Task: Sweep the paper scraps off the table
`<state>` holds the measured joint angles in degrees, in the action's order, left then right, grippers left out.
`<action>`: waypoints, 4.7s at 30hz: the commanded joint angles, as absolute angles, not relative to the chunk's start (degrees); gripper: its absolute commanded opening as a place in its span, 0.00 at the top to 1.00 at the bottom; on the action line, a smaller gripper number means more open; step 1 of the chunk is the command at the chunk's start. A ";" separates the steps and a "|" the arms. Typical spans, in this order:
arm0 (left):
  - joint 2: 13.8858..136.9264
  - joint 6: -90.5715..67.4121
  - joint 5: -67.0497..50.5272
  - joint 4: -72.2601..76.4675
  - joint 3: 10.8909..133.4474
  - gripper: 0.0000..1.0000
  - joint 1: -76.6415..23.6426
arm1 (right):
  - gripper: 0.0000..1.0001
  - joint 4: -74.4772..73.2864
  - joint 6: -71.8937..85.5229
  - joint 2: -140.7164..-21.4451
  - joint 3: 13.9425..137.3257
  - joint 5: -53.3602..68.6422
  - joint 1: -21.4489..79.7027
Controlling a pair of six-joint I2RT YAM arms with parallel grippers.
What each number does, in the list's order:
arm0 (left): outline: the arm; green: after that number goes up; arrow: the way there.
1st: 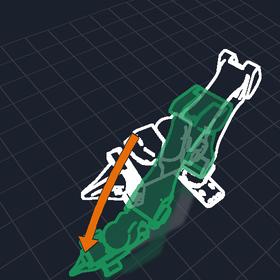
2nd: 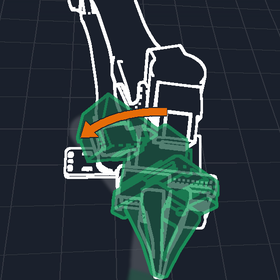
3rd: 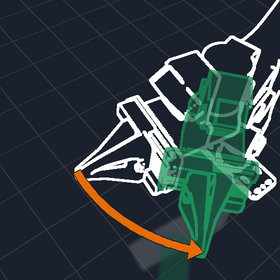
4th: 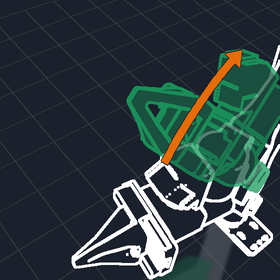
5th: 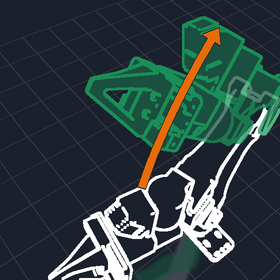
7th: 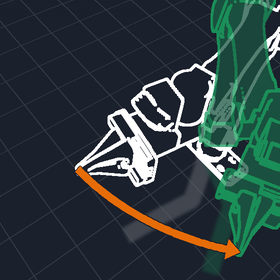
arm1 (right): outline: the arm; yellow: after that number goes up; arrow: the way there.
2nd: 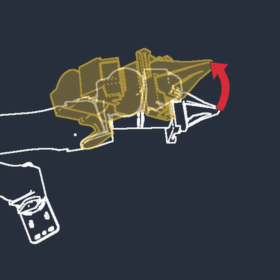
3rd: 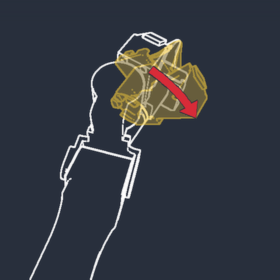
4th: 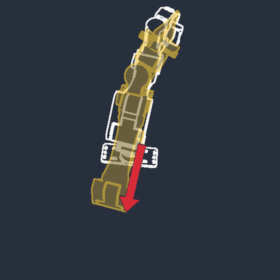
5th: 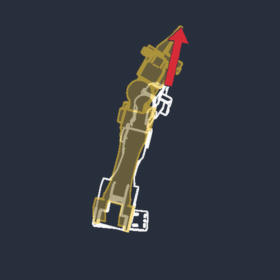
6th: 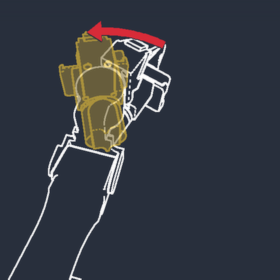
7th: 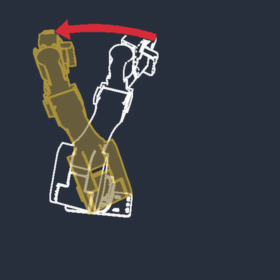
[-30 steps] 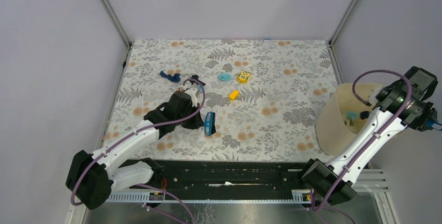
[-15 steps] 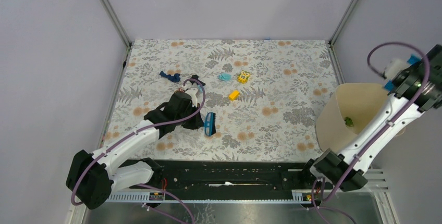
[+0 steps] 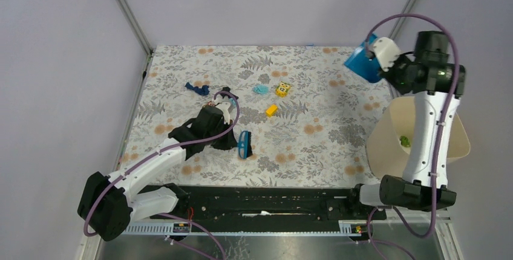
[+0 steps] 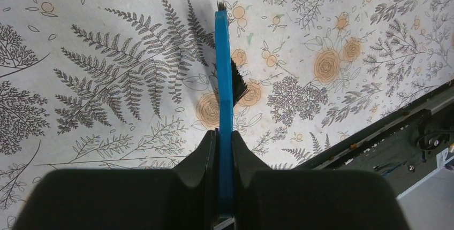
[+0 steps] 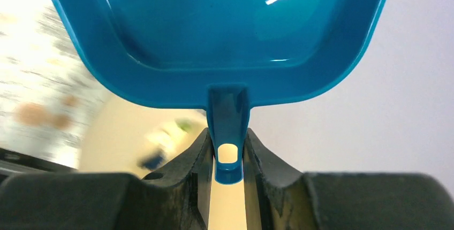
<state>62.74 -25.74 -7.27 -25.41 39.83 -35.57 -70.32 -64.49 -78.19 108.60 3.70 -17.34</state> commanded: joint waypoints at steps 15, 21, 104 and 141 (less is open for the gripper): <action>67.29 -32.08 13.10 -21.86 64.55 1.00 -33.03 | 1.00 -51.39 -34.39 -83.80 62.44 -1.14 29.30; 79.44 -43.07 1.96 -3.98 66.56 1.00 -25.89 | 0.95 -45.97 -32.30 -85.46 54.47 2.14 30.75; 121.54 4.96 7.58 -54.62 105.11 1.00 -30.94 | 1.00 -47.45 -25.78 -86.59 53.26 -3.32 35.93; 81.26 -19.57 -4.56 -54.25 76.27 1.00 -38.03 | 1.00 -63.53 -31.25 -71.90 51.79 -14.56 40.51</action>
